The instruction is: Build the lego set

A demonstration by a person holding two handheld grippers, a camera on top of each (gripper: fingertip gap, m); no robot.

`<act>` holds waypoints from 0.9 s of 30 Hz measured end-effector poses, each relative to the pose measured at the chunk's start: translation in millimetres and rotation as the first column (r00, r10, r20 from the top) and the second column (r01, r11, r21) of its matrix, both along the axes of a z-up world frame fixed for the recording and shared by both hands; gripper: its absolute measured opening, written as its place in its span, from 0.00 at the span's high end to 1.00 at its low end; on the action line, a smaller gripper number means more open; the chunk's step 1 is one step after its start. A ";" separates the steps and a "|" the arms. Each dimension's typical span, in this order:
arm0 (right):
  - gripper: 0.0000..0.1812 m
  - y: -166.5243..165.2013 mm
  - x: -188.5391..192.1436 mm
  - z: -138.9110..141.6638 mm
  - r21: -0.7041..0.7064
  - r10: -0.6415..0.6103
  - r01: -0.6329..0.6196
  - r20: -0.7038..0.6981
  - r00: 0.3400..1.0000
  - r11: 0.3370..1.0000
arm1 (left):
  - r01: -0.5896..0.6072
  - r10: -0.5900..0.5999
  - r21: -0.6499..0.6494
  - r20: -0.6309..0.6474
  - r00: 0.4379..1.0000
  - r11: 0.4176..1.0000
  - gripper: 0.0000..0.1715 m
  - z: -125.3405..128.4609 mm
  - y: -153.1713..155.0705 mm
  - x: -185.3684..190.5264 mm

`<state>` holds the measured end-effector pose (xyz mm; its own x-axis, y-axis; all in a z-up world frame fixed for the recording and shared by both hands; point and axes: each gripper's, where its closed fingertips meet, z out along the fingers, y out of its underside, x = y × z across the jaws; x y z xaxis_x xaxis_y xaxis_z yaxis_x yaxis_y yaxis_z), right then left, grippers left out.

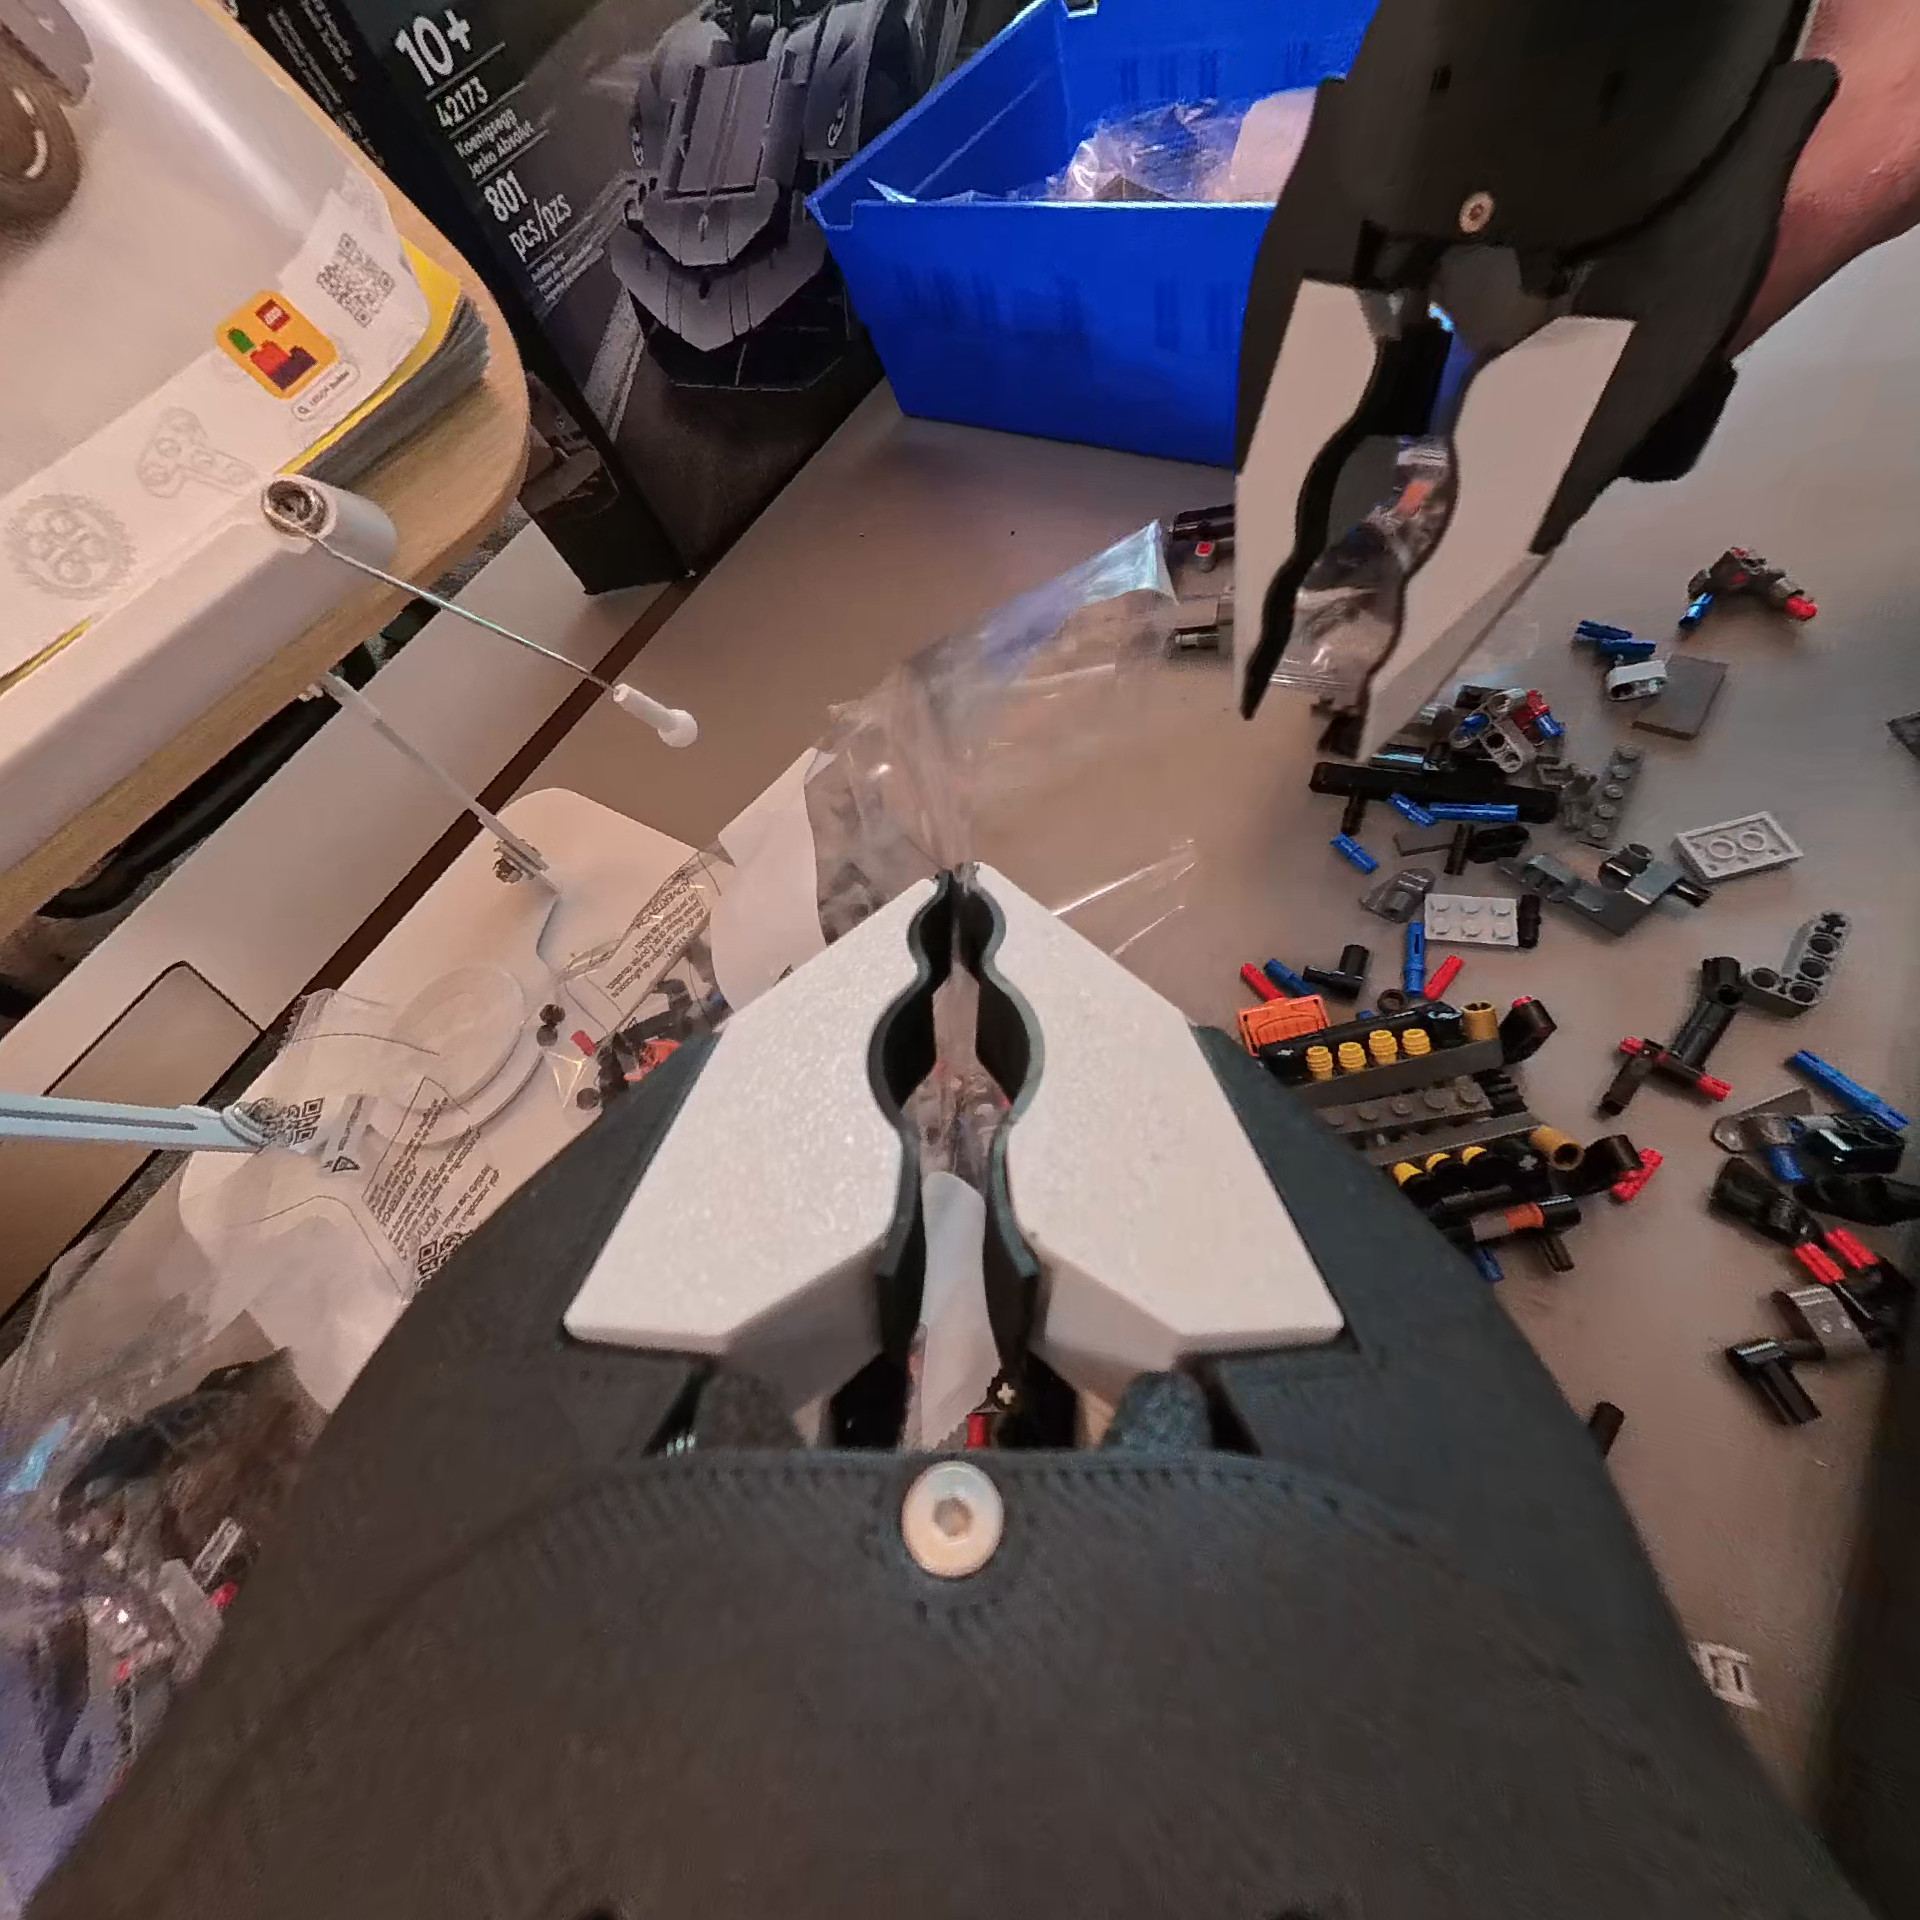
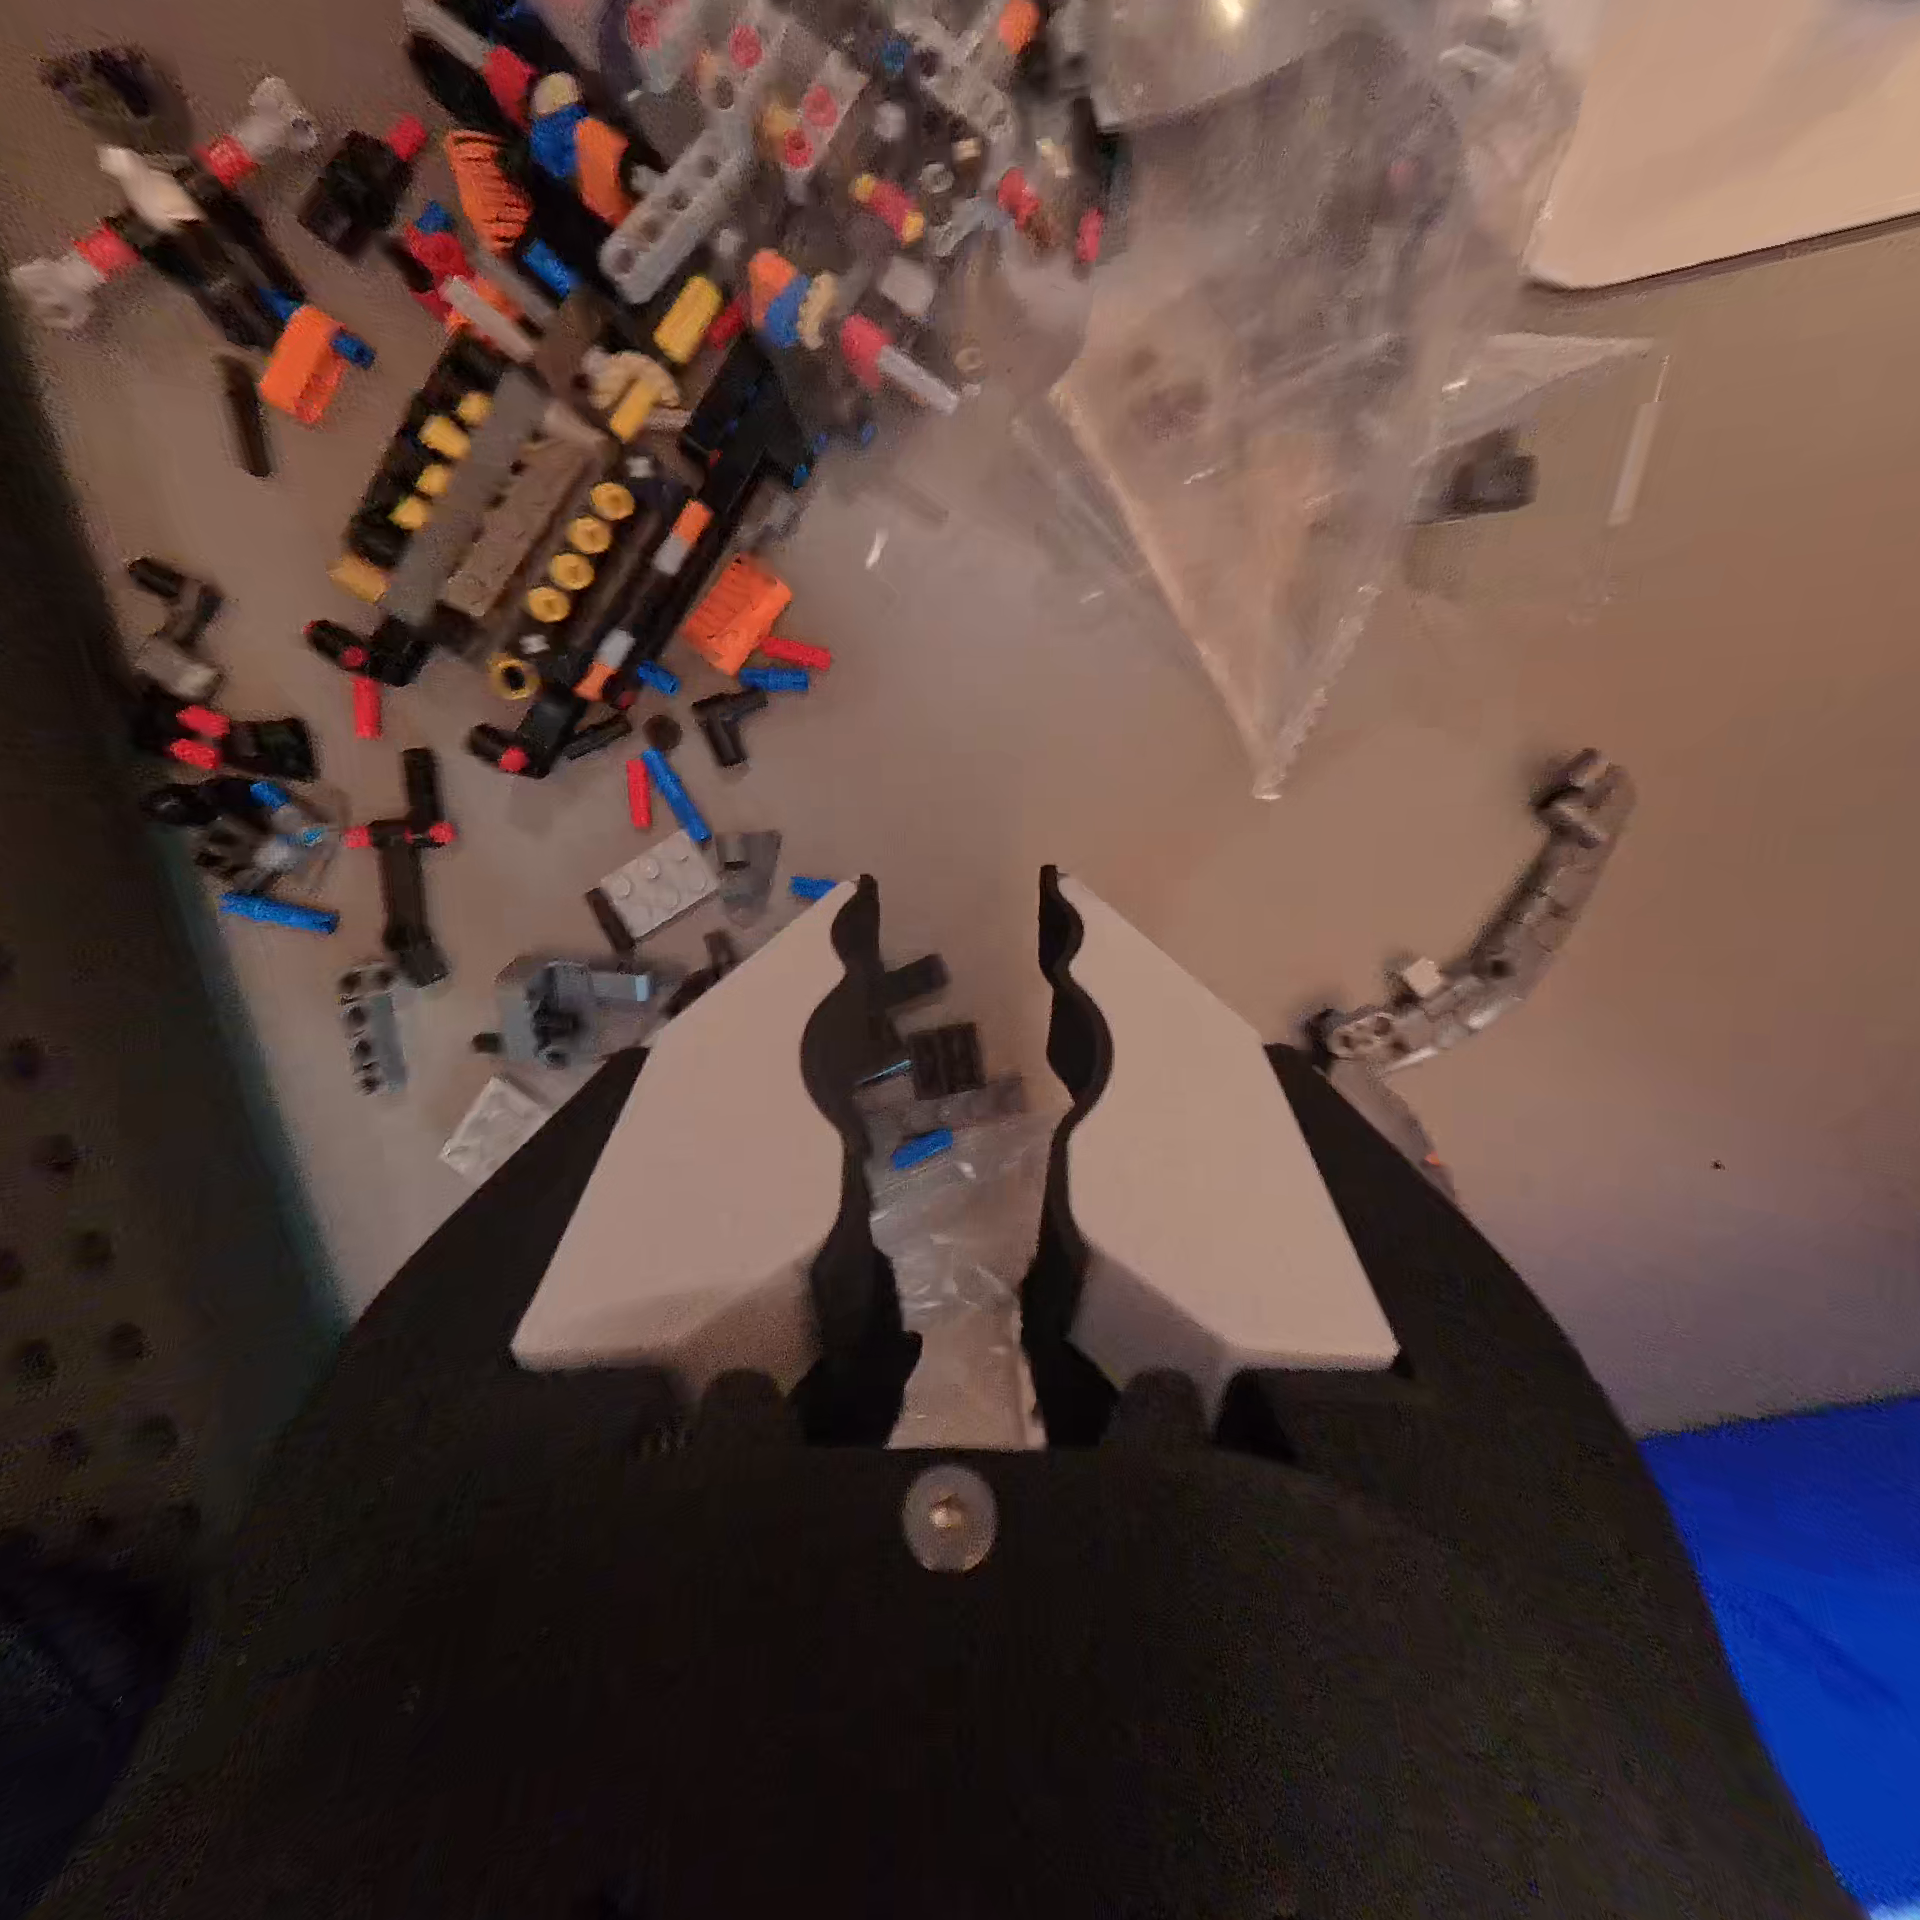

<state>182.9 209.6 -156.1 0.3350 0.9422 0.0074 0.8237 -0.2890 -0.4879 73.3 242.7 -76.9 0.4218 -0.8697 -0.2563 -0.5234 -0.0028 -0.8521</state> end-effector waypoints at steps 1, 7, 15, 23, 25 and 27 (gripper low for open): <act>0.84 -5.5 0.3 -1.8 -0.028 0.012 -0.012 0.002 1.000 1.000 | -0.002 0.002 -0.001 0.004 1.000 1.000 1.00 0.7 0.3 -0.7; 0.87 -17.0 19.7 -35.6 -0.170 -0.017 0.043 0.153 0.988 0.984 | 0.002 -0.002 -0.003 -0.008 1.000 1.000 1.00 -2.1 -0.3 1.1; 0.94 -18.6 13.5 -42.1 -0.203 -0.029 0.063 0.166 0.986 0.977 | 0.003 -0.003 -0.004 -0.009 1.000 1.000 1.00 -2.4 -0.4 0.9; 1.00 -22.3 1.7 -34.5 -0.190 0.020 0.001 0.106 0.994 0.982 | 0.009 -0.009 -0.005 -0.026 1.000 1.000 1.00 -6.3 -0.8 2.1; 1.00 -25.0 1.2 -32.7 -0.200 0.024 -0.004 0.100 0.995 0.980 | 0.010 -0.011 -0.007 -0.027 1.000 1.000 1.00 -6.8 -0.7 2.5; 0.95 -23.5 4.3 -36.1 -0.183 0.020 0.004 0.133 0.991 0.983 | 0.011 -0.011 -0.008 -0.029 1.000 1.000 1.00 -7.6 -0.5 2.8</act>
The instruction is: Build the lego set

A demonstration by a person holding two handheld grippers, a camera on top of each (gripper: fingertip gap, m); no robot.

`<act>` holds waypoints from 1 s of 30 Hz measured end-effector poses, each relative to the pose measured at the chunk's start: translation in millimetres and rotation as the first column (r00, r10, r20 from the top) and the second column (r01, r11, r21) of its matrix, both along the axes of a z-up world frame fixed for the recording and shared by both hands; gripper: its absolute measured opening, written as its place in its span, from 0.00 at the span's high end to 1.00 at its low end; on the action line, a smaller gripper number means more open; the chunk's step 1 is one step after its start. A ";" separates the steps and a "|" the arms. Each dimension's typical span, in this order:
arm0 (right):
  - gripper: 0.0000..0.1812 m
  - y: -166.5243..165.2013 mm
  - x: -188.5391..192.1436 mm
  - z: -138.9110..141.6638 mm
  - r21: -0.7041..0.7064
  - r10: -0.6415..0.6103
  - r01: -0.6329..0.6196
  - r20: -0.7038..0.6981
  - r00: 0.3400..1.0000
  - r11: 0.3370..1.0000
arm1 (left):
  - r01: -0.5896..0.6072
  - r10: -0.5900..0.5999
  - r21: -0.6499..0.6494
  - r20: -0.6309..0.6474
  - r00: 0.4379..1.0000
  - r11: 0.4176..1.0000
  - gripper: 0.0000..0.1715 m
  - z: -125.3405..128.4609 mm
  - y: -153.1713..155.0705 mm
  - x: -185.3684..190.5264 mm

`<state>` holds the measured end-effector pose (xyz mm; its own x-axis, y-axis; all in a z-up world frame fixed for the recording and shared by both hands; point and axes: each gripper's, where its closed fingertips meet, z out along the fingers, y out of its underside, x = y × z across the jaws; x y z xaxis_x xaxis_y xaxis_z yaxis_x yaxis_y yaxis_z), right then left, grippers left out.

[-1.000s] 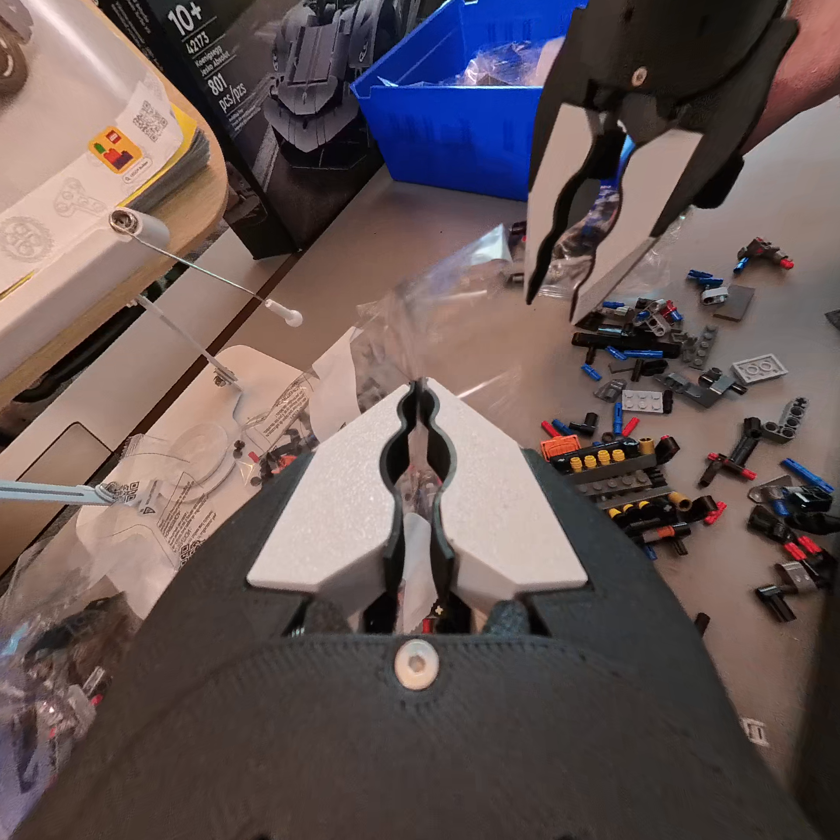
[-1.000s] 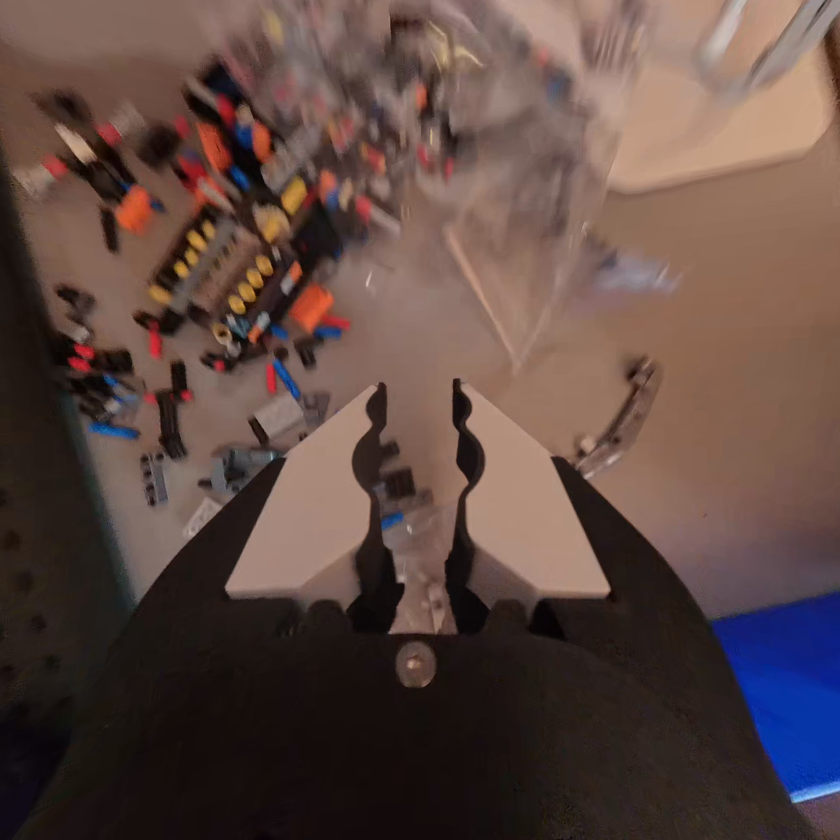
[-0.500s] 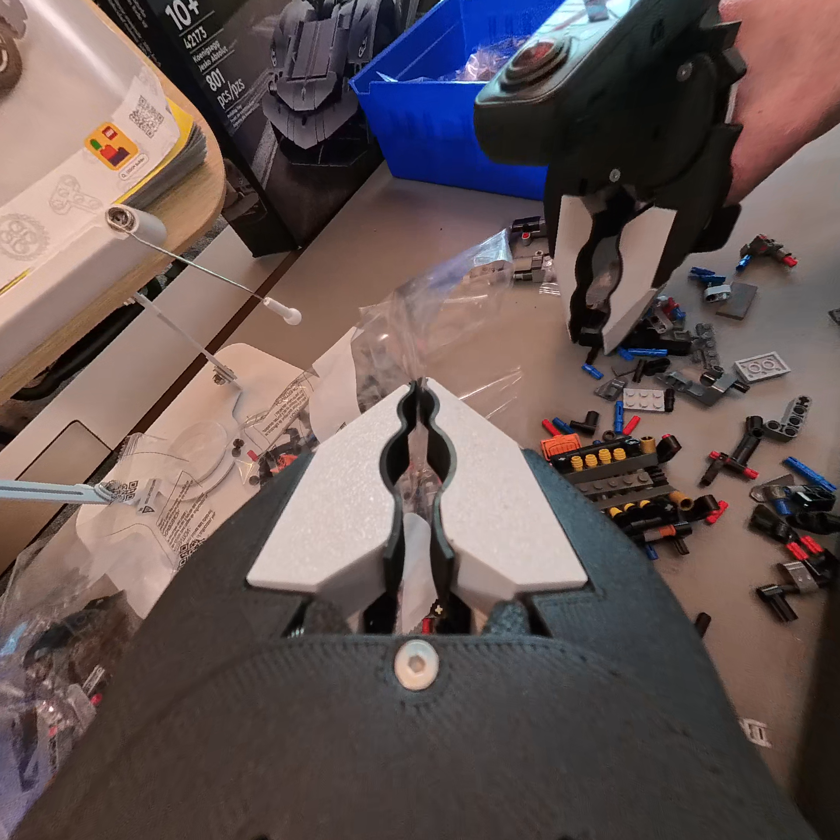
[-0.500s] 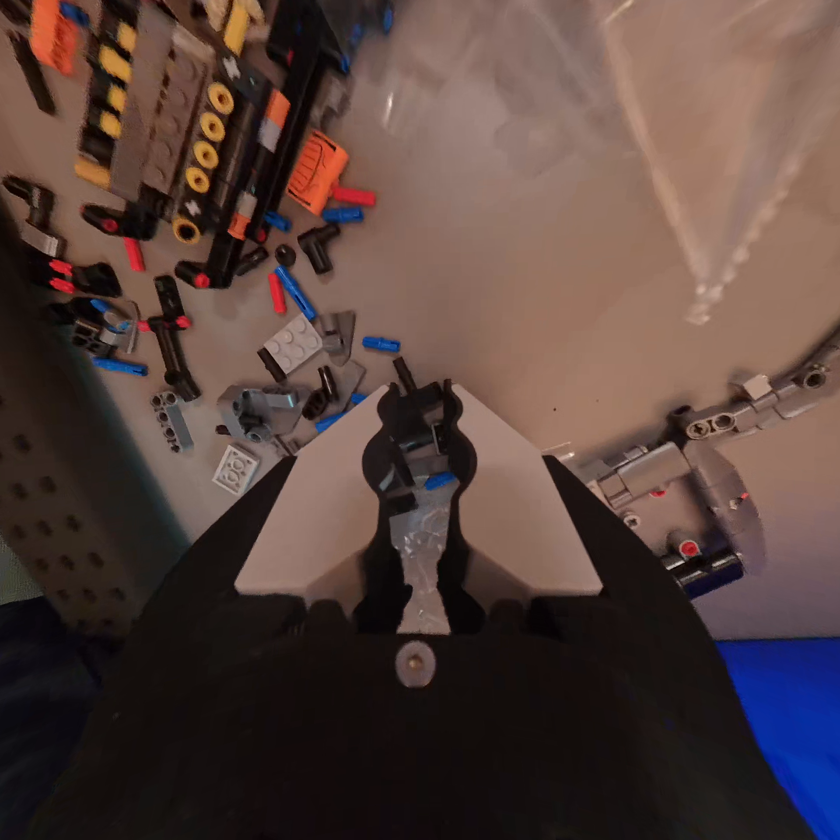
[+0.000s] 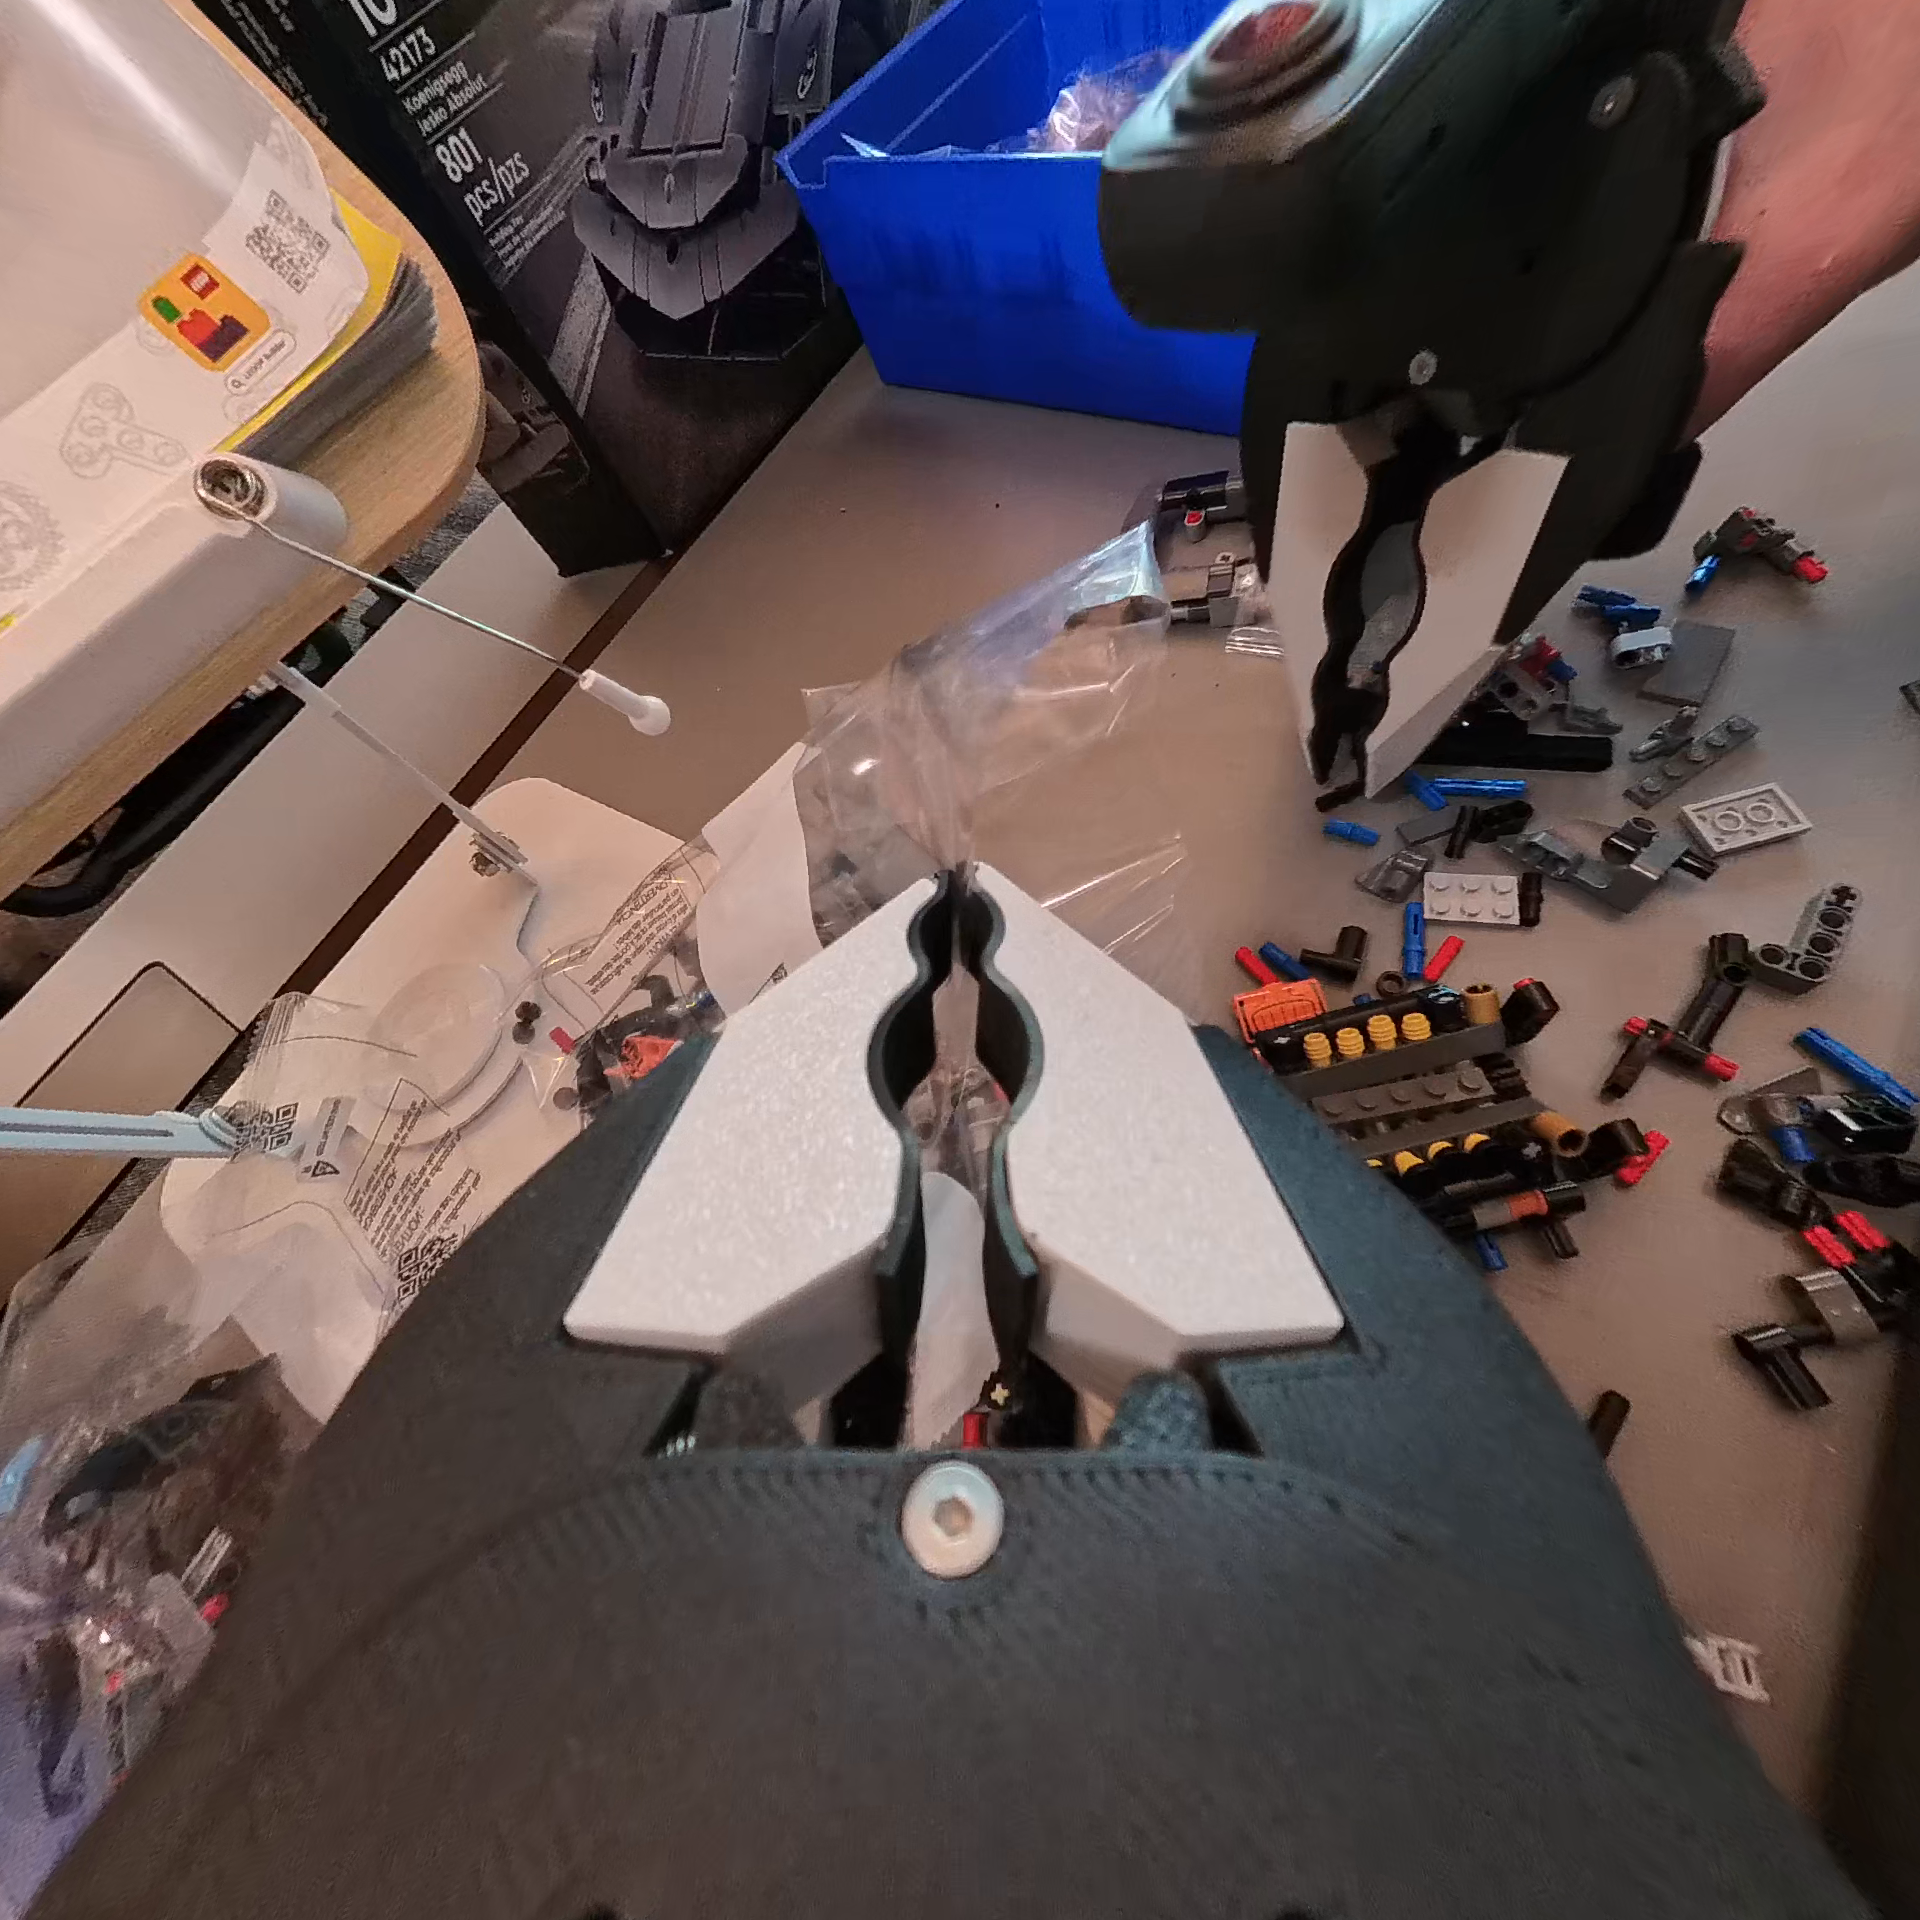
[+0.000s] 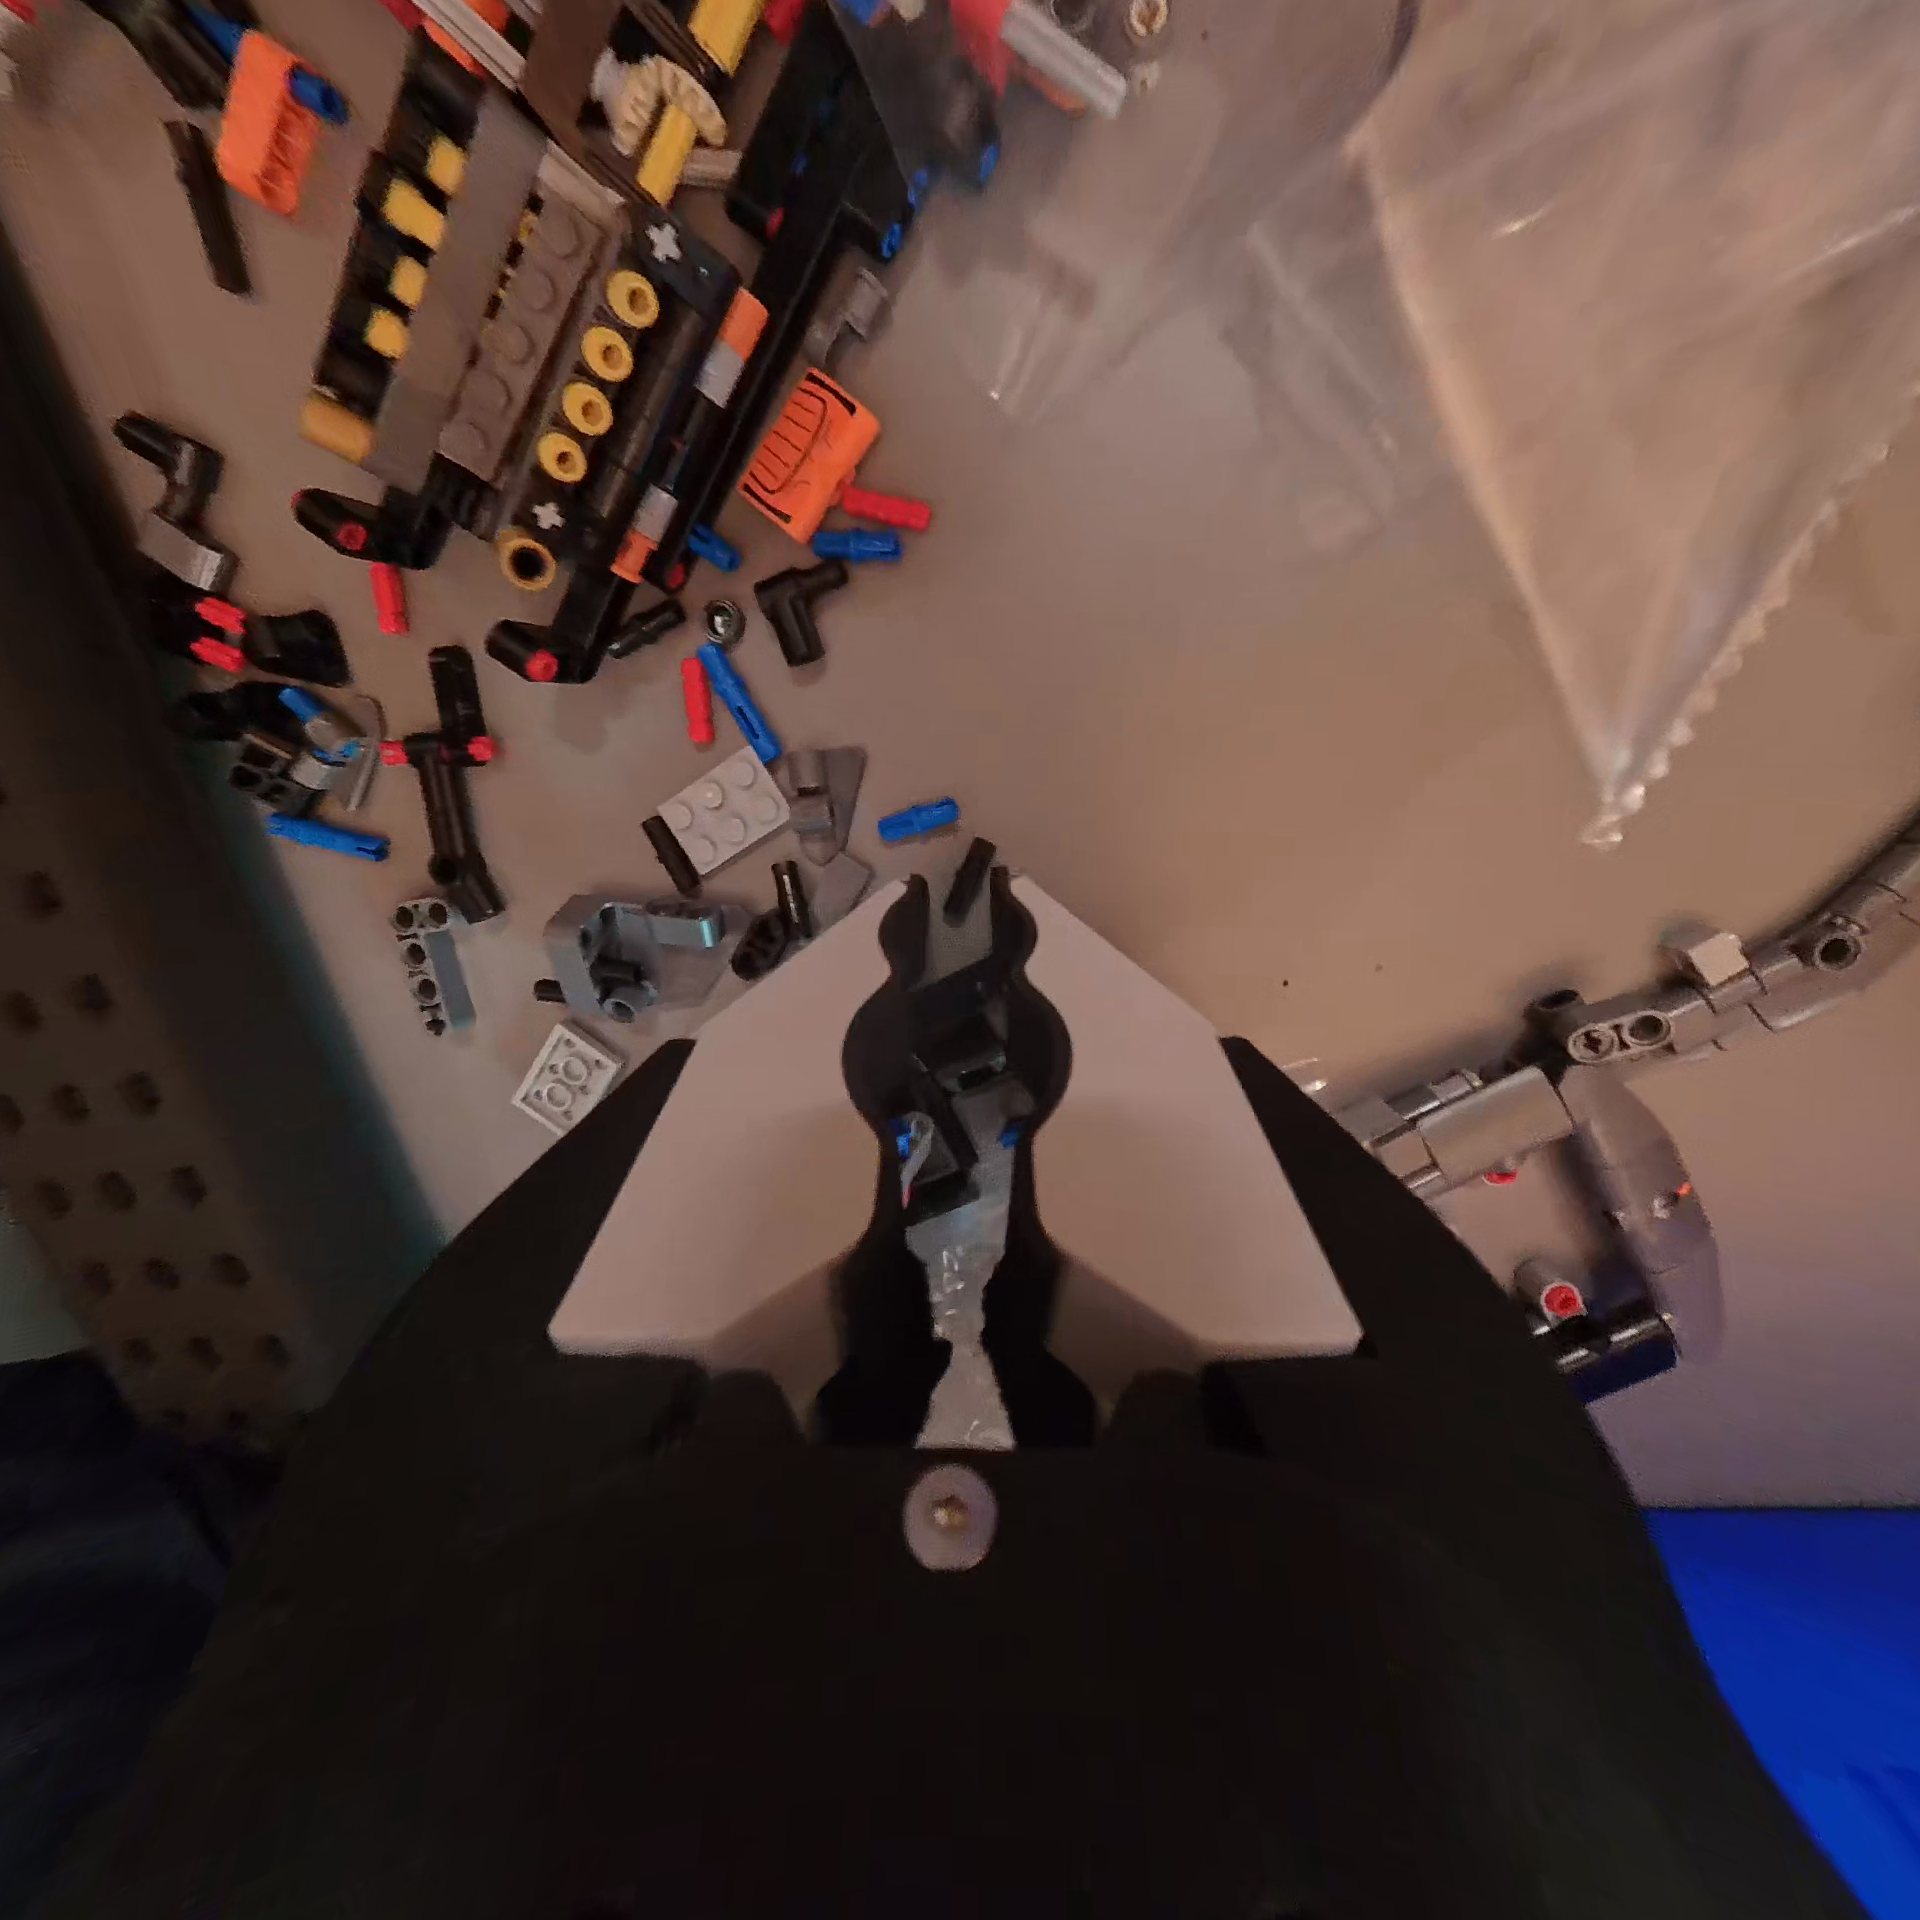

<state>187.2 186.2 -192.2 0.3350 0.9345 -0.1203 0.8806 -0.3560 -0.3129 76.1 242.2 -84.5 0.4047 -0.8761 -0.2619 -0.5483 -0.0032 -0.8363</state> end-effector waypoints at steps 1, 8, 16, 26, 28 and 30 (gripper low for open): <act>0.95 0.5 0.9 -2.9 -0.006 -0.007 0.007 0.016 1.000 1.000 | 0.000 0.000 0.000 -0.001 1.000 1.000 1.00 -0.4 0.0 0.2; 1.00 -1.9 -5.6 -6.8 -0.007 0.022 -0.022 0.034 0.999 1.000 | -0.001 0.001 0.003 -0.007 1.000 1.000 1.00 -1.0 0.6 1.0; 1.00 15.8 -43.9 69.8 0.230 0.074 -0.003 -0.305 0.949 0.973 | -0.001 0.001 0.005 0.000 1.000 1.000 1.00 1.2 0.5 1.6; 0.94 56.7 -75.3 71.6 0.419 0.049 0.087 -0.304 0.951 0.904 | -0.005 0.005 0.003 -0.002 1.000 1.000 1.00 -1.1 1.1 3.2; 0.94 51.7 -68.2 74.8 0.416 0.053 0.079 -0.296 0.954 0.906 | -0.006 0.006 0.002 0.002 1.000 1.000 1.00 -0.2 1.3 2.1; 0.95 40.8 -59.1 80.3 0.369 0.058 0.070 -0.324 0.944 0.927 | -0.006 0.006 0.003 0.004 1.000 1.000 1.00 0.5 1.1 1.7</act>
